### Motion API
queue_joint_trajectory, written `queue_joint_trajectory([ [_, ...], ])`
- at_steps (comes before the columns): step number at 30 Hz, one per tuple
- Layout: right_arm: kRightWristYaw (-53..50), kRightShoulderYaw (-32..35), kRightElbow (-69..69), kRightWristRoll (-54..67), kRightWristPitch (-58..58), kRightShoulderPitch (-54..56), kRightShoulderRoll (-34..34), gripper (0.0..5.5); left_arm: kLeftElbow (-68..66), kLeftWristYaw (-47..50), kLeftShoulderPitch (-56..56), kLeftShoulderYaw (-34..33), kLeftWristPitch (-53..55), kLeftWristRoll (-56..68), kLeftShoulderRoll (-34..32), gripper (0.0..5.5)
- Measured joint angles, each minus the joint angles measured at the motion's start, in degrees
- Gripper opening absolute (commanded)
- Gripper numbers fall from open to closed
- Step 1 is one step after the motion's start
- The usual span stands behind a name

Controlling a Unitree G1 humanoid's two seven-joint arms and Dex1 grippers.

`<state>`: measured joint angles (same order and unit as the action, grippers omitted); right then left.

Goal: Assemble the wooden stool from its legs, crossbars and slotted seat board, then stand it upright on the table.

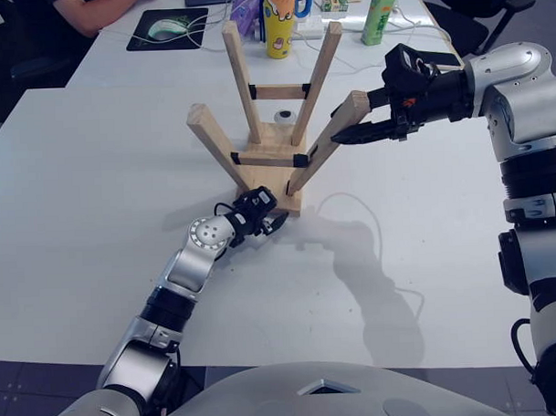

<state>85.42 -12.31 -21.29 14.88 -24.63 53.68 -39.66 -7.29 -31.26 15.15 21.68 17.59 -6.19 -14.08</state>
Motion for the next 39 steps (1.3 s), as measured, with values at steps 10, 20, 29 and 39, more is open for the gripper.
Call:
queue_joint_trajectory([
  [10, -7.89, 1.68, 11.89, 2.22, -2.41, -9.21, 1.42, 2.07, -0.43, 1.23, -0.83, -0.5, 0.0, 0.43, 0.15, 3.53],
  [20, -13.28, 1.1, 2.53, 3.41, 0.67, -7.05, 10.01, 2.07, -1.02, 2.74, -1.8, -0.6, 0.38, 0.39, 0.1, 3.53],
  [29, -14.19, 0.84, 1.74, 4.37, 7.83, -11.2, 11.01, 2.07, -1.21, 3.33, -1.85, -0.71, 0.51, 0.39, -0.01, 3.53],
  [39, -18.51, 3.33, -5.1, 7.01, 14.6, -13.04, 17.19, 2.07, -2.45, 3.14, -0.96, -1.4, 0.61, 0.49, -1.0, 3.53],
])
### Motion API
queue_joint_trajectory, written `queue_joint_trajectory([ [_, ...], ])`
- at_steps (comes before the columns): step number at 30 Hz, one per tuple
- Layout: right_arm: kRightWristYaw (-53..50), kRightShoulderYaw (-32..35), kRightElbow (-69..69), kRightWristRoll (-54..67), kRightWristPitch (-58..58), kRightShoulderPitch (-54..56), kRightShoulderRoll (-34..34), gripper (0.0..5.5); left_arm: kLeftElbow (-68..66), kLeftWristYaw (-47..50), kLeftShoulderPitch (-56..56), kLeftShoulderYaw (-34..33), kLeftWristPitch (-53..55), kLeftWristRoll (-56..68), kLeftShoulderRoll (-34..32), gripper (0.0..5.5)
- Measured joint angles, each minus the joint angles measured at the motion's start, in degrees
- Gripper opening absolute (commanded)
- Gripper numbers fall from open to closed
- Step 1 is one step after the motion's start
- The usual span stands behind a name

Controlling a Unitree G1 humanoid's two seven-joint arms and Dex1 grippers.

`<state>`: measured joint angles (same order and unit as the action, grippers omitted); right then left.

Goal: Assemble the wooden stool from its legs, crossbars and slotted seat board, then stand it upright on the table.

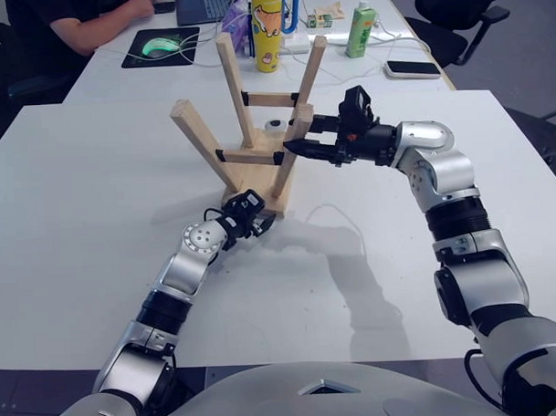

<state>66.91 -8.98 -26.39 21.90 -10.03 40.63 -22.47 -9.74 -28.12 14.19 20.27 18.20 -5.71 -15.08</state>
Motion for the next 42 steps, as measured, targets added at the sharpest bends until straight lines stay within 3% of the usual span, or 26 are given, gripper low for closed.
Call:
queue_joint_trajectory([
  [10, -0.8, -0.49, 0.43, 0.12, 2.66, -1.06, 0.06, 2.07, 0.21, -1.24, -1.9, -3.12, -2.75, 4.9, 1.66, 3.53],
  [15, -3.33, -1.36, -0.02, 0.06, 2.62, -0.45, 1.21, 2.07, 5.43, -3.39, -6.28, -5.69, -7.79, 10.99, 4.45, 2.8],
  [22, -4.72, -2.64, -0.16, -0.01, 1.86, 0.56, 0.82, 2.07, 21.3, -3.52, -14.96, -12.25, -17.97, 14.16, 0.74, 1.7],
  [27, -4.86, -2.77, -0.14, -0.01, 1.79, 0.56, 0.68, 2.07, 24.99, 5.88, -10.55, -16.12, -23.0, 6.03, 0.88, 0.95],
  [33, -4.8, -3.31, -0.24, 0.0, 1.8, 0.98, 0.57, 2.07, 23.04, 16.85, 6.68, -13.96, -17.33, -10.05, 2.58, 0.0],
  [38, -4.65, -3.84, -0.53, 0.0, 1.8, 1.53, 0.57, 2.07, 6.95, 17.02, 7.7, 0.14, -11.37, -28.12, 0.21, 0.0],
  [42, -4.98, -4.2, -0.82, -0.16, 1.71, 1.73, 0.45, 2.07, 6.29, 17.65, 7.62, 2.56, -10.1, -31.75, -0.38, 0.0],
])
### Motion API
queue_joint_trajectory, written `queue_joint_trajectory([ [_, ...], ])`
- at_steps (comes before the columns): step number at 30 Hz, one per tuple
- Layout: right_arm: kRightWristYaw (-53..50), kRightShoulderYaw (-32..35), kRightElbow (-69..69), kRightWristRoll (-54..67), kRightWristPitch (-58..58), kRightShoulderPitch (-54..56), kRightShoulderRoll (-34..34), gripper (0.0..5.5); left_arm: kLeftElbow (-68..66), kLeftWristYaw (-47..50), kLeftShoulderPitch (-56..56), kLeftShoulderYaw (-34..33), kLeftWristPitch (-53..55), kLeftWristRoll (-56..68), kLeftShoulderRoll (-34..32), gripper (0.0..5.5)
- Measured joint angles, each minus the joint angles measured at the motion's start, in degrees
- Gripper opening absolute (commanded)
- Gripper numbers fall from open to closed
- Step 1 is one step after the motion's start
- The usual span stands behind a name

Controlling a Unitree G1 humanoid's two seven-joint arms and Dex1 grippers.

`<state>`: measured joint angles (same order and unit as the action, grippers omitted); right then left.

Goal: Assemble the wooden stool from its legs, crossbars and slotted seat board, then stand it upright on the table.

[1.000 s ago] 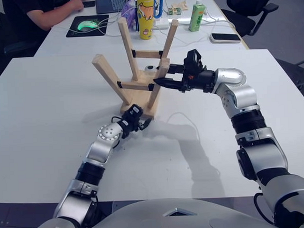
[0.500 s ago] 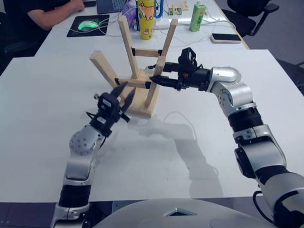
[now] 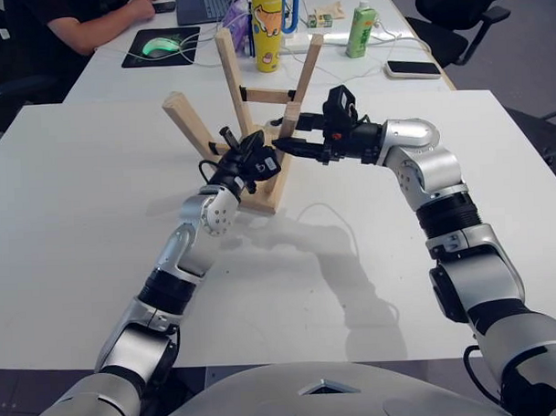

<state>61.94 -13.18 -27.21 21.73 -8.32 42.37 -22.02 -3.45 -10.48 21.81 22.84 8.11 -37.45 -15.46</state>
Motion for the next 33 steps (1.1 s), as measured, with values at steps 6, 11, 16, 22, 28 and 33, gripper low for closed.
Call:
queue_joint_trajectory([
  [6, 0.07, -0.13, 0.06, 0.04, 0.02, 0.15, 0.05, 2.07, 3.75, 6.92, -2.92, -5.0, -3.62, 5.34, 3.38, 0.0],
  [11, 0.03, -0.27, 0.07, 0.04, 0.02, 0.21, 0.0, 2.07, 19.92, 14.95, 2.4, -14.05, -7.62, 7.79, 5.95, 0.0],
  [16, 0.1, -0.4, 0.23, 0.17, 0.06, 0.39, -0.08, 2.07, 9.99, 8.91, 2.48, -9.32, -2.82, 5.13, 5.18, 0.0],
  [22, -0.16, -1.12, 0.09, 0.58, 0.07, 0.63, -0.16, 2.07, 3.99, -3.38, -1.71, -1.61, 2.65, 2.08, 0.75, 0.0],
  [28, 0.04, -1.25, 0.22, 0.63, 0.16, 0.92, -0.55, 2.07, 16.38, 14.31, -7.31, -13.36, -11.33, 8.73, 4.41, 0.0],
  [33, 0.0, -1.39, 0.19, 0.63, 0.15, 0.96, -0.55, 2.07, 19.4, 17.06, -22.83, -13.46, -20.05, 10.1, 2.65, 0.0],
])
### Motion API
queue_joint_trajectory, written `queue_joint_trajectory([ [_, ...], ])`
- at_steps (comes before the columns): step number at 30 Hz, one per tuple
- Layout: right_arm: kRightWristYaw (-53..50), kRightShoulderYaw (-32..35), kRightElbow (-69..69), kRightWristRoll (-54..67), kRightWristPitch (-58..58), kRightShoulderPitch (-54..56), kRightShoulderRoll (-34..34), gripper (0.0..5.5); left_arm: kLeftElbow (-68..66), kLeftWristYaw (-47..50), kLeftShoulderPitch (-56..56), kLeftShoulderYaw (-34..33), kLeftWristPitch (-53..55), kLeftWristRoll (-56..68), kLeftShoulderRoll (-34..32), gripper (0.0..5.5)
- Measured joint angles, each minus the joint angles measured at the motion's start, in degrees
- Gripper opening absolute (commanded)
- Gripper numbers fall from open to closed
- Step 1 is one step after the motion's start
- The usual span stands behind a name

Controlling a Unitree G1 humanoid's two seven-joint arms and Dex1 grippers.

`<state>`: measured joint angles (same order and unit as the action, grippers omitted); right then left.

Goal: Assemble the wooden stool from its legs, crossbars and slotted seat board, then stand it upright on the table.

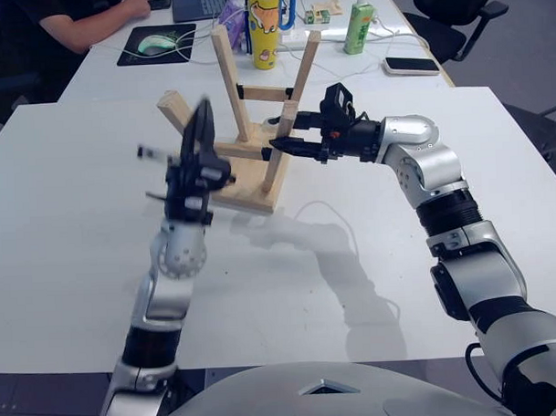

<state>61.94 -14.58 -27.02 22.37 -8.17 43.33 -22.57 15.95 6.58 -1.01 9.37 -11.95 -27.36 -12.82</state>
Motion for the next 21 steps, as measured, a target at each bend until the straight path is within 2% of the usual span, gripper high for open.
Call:
queue_joint_trajectory([
  [2, -0.1, 0.0, -0.14, 0.0, -0.02, -0.12, -0.19, 2.07, -4.11, -2.0, -4.03, 0.72, -1.6, 1.63, -1.53, 0.0],
  [6, -0.09, 0.03, -0.29, 0.01, 0.08, -0.1, 0.0, 2.07, -17.0, -8.65, -2.0, 1.86, 1.46, 7.32, -0.52, 0.0],
  [13, -0.08, 0.08, -1.06, 0.02, 0.55, 0.01, 0.65, 2.07, -24.07, -12.04, 4.97, 0.79, 1.44, 15.71, 3.85, 0.0],
  [17, 0.02, 0.07, -2.4, 0.02, 0.71, 0.63, 1.43, 2.07, -30.67, -15.8, 9.81, -0.54, 9.09, 22.85, 8.36, 0.0],
  [21, 0.01, 0.06, -2.96, -0.05, 0.84, 0.72, 1.59, 2.07, -36.1, -16.9, 13.16, -1.18, 16.43, 23.9, 8.86, 0.0],
])
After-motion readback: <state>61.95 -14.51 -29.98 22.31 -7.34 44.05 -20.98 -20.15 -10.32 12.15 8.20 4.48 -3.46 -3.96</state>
